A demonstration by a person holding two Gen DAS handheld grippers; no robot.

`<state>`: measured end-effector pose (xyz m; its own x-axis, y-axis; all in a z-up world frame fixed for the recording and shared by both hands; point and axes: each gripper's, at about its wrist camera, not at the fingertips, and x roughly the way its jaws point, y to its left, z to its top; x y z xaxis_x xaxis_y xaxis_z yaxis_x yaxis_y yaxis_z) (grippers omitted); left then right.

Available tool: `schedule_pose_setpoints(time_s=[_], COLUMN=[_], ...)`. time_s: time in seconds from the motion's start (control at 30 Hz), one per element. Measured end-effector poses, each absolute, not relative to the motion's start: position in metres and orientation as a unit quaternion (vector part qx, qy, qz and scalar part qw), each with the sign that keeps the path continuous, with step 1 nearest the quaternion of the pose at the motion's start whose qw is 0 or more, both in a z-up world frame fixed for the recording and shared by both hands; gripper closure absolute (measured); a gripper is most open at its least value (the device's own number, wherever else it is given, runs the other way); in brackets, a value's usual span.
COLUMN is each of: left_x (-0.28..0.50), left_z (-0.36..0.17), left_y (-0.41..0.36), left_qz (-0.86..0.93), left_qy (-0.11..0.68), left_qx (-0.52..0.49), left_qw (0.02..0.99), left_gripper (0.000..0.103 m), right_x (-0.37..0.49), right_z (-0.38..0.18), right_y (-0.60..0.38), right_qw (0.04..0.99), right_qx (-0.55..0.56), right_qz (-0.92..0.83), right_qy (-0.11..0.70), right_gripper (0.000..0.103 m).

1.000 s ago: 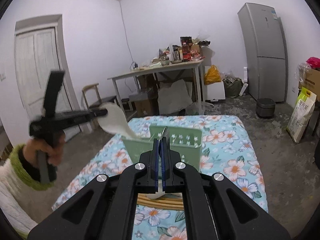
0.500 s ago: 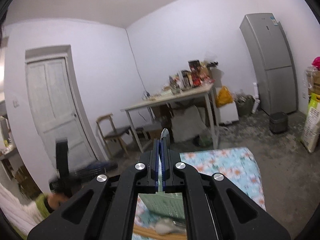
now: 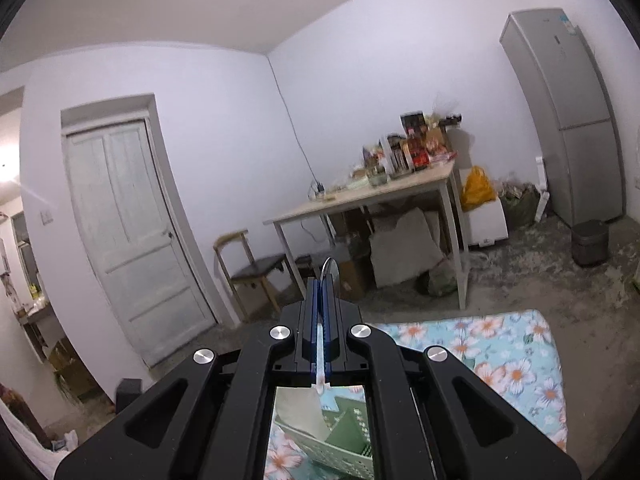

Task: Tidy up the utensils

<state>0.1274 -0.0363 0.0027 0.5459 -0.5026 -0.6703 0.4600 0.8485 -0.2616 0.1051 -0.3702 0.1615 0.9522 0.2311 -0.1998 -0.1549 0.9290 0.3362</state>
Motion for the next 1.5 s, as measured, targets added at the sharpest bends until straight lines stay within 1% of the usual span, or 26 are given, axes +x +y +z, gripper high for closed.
schedule_pose_setpoints(time_s=[0.1,0.2,0.27,0.3,0.33,0.4,0.43,0.47,0.53,0.6,0.7,0.73,0.8,0.87,0.97,1.03,1.1,1.27,1.43,1.5], left_x=[0.122,0.123,0.123,0.123,0.123,0.124,0.125,0.126,0.128,0.129,0.129,0.128,0.128,0.127,0.126,0.124,0.120,0.110,0.102,0.100], left_z=[-0.006,-0.014,-0.021,-0.023,-0.026,-0.027,-0.028,-0.029,-0.030,-0.029,-0.027,-0.027,-0.025,-0.025,-0.025,-0.025,-0.025,-0.024,-0.021,-0.021], left_y=[-0.048,-0.054,-0.057,-0.057,-0.058,-0.059,-0.059,-0.058,-0.058,-0.056,-0.054,-0.054,-0.054,-0.054,-0.054,-0.054,-0.053,-0.057,-0.067,-0.070], left_qz=[-0.290,-0.306,-0.314,-0.316,-0.317,-0.316,-0.317,-0.316,-0.315,-0.315,-0.317,-0.318,-0.320,-0.317,-0.310,-0.311,-0.314,-0.323,-0.327,-0.325], left_qy=[0.390,0.410,0.422,0.423,0.425,0.426,0.428,0.428,0.429,0.425,0.415,0.413,0.410,0.413,0.420,0.424,0.422,0.414,0.398,0.397], left_qx=[0.005,0.005,-0.001,-0.002,-0.003,-0.002,-0.002,-0.002,-0.003,-0.007,-0.014,-0.015,-0.018,-0.020,-0.022,-0.025,-0.033,-0.022,0.001,0.004], left_qw=[0.874,0.859,0.850,0.849,0.848,0.847,0.847,0.846,0.847,0.848,0.853,0.854,0.854,0.854,0.853,0.850,0.850,0.851,0.857,0.858], left_gripper=[0.018,0.017,0.017,0.017,0.016,0.015,0.015,0.015,0.014,0.014,0.010,0.010,0.008,0.008,0.008,0.008,0.008,0.008,0.008,0.008], right_x=[0.117,0.128,0.128,0.127,0.125,0.120,0.115,0.111,0.101,0.090,0.074,0.070,0.064,0.059,0.058,0.057,0.055,0.043,0.032,0.030], right_z=[0.136,0.111,0.100,0.099,0.097,0.098,0.099,0.100,0.101,0.100,0.096,0.094,0.089,0.079,0.064,0.050,0.037,0.016,0.001,-0.009], right_y=[-0.366,-0.360,-0.359,-0.360,-0.361,-0.363,-0.365,-0.364,-0.365,-0.367,-0.371,-0.371,-0.371,-0.366,-0.358,-0.351,-0.343,-0.324,-0.321,-0.314], right_qw=[0.974,0.969,0.965,0.964,0.962,0.962,0.963,0.963,0.962,0.961,0.956,0.954,0.951,0.944,0.935,0.924,0.917,0.912,0.912,0.907], right_qx=[0.146,0.128,0.123,0.125,0.130,0.135,0.138,0.140,0.147,0.153,0.169,0.171,0.172,0.170,0.162,0.158,0.148,0.111,0.101,0.059], right_qz=[0.081,0.051,0.032,0.032,0.028,0.020,0.013,0.010,0.007,0.000,-0.006,-0.010,-0.015,-0.021,-0.028,-0.040,-0.045,-0.088,-0.122,-0.171], right_qy=[0.150,0.205,0.228,0.234,0.237,0.236,0.233,0.230,0.230,0.232,0.240,0.245,0.257,0.282,0.313,0.345,0.367,0.386,0.380,0.381], right_gripper=[0.100,0.099,0.099,0.097,0.094,0.070,0.066,0.063,0.061,0.054,0.047,0.046,0.036,0.029,0.023,0.021,0.016,0.006,0.006,0.006])
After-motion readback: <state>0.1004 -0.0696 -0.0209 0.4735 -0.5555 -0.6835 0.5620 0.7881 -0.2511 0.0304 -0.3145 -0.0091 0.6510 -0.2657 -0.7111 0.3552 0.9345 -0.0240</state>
